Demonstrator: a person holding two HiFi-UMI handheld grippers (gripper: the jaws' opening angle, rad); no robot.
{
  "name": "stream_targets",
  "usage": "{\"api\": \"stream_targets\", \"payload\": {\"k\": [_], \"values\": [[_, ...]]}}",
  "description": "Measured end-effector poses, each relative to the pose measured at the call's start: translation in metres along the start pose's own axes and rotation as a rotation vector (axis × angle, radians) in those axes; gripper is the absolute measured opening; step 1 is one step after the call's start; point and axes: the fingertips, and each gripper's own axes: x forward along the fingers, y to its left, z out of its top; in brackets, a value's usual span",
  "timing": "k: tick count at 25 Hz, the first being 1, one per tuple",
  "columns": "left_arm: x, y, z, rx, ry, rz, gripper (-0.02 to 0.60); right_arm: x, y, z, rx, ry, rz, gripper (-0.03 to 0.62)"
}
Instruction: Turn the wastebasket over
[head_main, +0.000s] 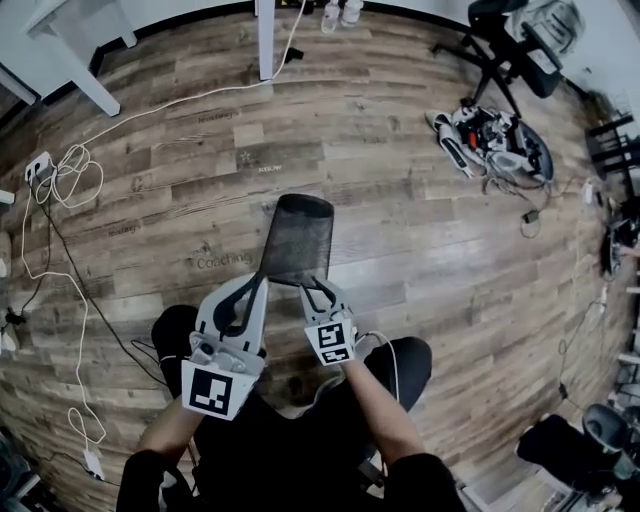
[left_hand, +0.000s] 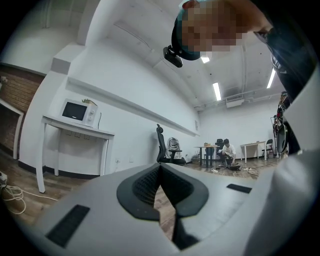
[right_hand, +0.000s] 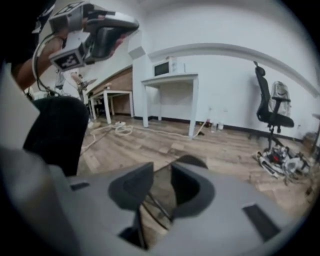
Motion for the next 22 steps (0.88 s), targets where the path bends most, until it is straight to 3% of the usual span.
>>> {"api": "stream_targets", "payload": {"k": [10,18,22], "values": [[0.002,-0.005,0.005,0.016,0.004,-0.021,0.028,0.038,0.009,-0.074,-0.271,0.31,0.057,0.166],[-0.001,0.003,0.003,-0.008,-0.003,0.0,0.029,0.051,0.005,-0.103,-0.472,0.444,0.037,0.19],[-0.003,0.003,0.002,-0.019,-0.01,-0.001,0.029,0.055,0.001,-0.107,-0.477,0.466,0.008,0.19]]}}
